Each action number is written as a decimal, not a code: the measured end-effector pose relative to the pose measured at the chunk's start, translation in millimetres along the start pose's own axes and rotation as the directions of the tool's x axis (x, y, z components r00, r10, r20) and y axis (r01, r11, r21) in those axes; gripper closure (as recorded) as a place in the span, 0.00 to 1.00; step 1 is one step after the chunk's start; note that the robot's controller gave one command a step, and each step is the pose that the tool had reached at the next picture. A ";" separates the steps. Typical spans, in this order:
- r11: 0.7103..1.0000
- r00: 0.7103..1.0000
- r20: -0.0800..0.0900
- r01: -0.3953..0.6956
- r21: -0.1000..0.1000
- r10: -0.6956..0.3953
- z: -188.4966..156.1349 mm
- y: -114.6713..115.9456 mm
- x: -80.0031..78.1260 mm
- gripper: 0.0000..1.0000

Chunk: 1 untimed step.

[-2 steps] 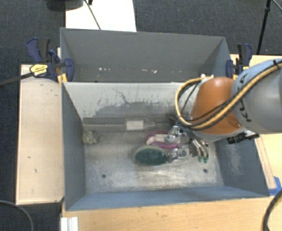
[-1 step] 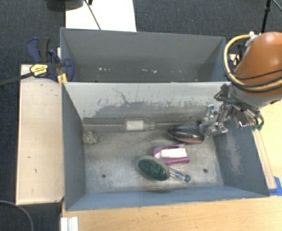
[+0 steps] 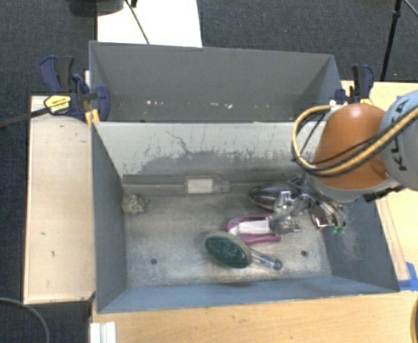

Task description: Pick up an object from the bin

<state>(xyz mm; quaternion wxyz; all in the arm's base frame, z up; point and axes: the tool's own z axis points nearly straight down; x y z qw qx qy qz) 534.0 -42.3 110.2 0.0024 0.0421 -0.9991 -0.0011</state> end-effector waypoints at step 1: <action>1.000 1.000 0.008 0.001 0.002 -0.001 -3.9 -1.1 -2.1 0.00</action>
Offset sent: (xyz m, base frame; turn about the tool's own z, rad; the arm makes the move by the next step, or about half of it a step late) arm 0.0000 0.0000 0.0000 0.0000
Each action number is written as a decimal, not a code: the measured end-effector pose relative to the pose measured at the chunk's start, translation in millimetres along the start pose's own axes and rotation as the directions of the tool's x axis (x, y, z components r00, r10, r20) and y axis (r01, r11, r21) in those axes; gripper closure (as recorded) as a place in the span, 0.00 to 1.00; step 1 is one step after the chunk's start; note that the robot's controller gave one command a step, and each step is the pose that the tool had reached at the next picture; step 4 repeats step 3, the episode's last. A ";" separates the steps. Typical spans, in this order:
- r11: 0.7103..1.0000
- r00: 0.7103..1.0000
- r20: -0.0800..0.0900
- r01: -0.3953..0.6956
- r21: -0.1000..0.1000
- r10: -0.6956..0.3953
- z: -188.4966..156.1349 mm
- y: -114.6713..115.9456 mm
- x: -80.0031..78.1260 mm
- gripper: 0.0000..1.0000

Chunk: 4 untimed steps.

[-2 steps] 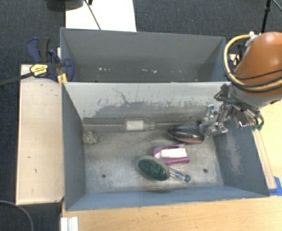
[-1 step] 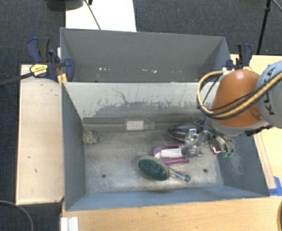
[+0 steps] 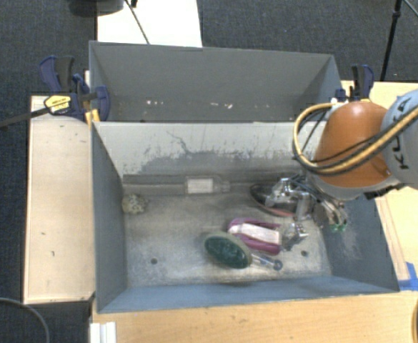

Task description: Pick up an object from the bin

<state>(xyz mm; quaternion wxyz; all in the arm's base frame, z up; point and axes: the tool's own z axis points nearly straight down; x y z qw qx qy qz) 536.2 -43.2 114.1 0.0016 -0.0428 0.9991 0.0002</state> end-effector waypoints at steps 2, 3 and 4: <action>0.989 0.989 0.009 0.149 0.003 -0.149 39.3 53.9 -3.0 1.00; 0.918 0.918 0.004 0.397 0.003 -0.397 -113.1 36.4 16.3 1.00; 0.918 0.918 0.004 0.397 0.003 -0.397 -113.1 36.4 16.3 1.00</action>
Offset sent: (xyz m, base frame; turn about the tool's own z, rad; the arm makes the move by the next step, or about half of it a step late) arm -0.0056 0.0547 -0.0441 -0.1521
